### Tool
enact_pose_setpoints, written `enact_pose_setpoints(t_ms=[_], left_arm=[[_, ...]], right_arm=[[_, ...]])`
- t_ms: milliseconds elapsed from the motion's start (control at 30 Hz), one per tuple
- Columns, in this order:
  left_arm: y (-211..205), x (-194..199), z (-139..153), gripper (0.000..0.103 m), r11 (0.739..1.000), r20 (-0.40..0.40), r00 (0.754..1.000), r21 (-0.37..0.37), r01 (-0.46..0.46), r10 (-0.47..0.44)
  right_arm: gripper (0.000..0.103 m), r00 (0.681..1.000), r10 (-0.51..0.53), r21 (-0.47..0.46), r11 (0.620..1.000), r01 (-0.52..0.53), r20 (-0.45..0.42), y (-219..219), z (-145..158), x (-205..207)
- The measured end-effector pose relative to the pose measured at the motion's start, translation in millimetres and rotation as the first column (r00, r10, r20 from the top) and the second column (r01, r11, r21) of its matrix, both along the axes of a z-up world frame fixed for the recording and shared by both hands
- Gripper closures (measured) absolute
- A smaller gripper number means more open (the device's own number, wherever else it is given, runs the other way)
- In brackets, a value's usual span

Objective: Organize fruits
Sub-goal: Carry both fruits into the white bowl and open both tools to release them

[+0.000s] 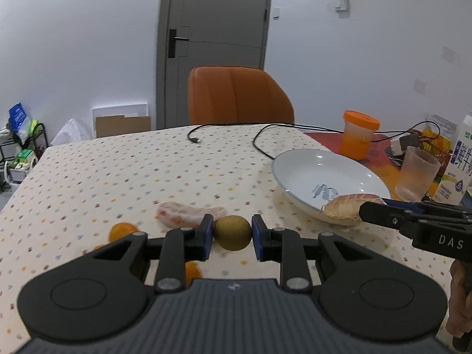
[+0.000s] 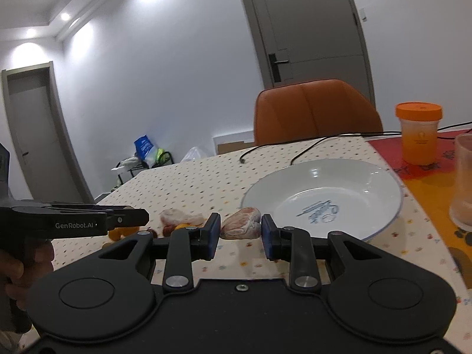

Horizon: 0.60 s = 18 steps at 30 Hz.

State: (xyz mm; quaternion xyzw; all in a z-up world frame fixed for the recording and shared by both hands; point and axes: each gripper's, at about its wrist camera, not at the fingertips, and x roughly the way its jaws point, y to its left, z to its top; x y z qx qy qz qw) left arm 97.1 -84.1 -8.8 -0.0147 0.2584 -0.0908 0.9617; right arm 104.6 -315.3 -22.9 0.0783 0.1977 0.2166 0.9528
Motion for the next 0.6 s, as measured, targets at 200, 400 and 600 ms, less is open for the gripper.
enact_pose_setpoints(t_ms=[200, 400, 600], left_arm=[[-18, 11, 1, 0.077, 0.999, 0.006, 0.999, 0.004, 0.036, -0.036], [-35, 25, 0, 0.077, 0.997, 0.003, 0.997, 0.010, 0.075, -0.075], [-48, 40, -3, 0.077, 0.995, -0.006, 0.996, 0.019, 0.094, -0.093]], right_arm=[[0.075, 0.999, -0.037, 0.015, 0.999, 0.037, 0.007, -17, -1, 3], [0.075, 0.997, -0.076, 0.019, 0.997, 0.076, 0.002, -30, -4, 9], [0.075, 0.993, -0.121, 0.018, 0.993, 0.121, -0.003, -42, -11, 14]])
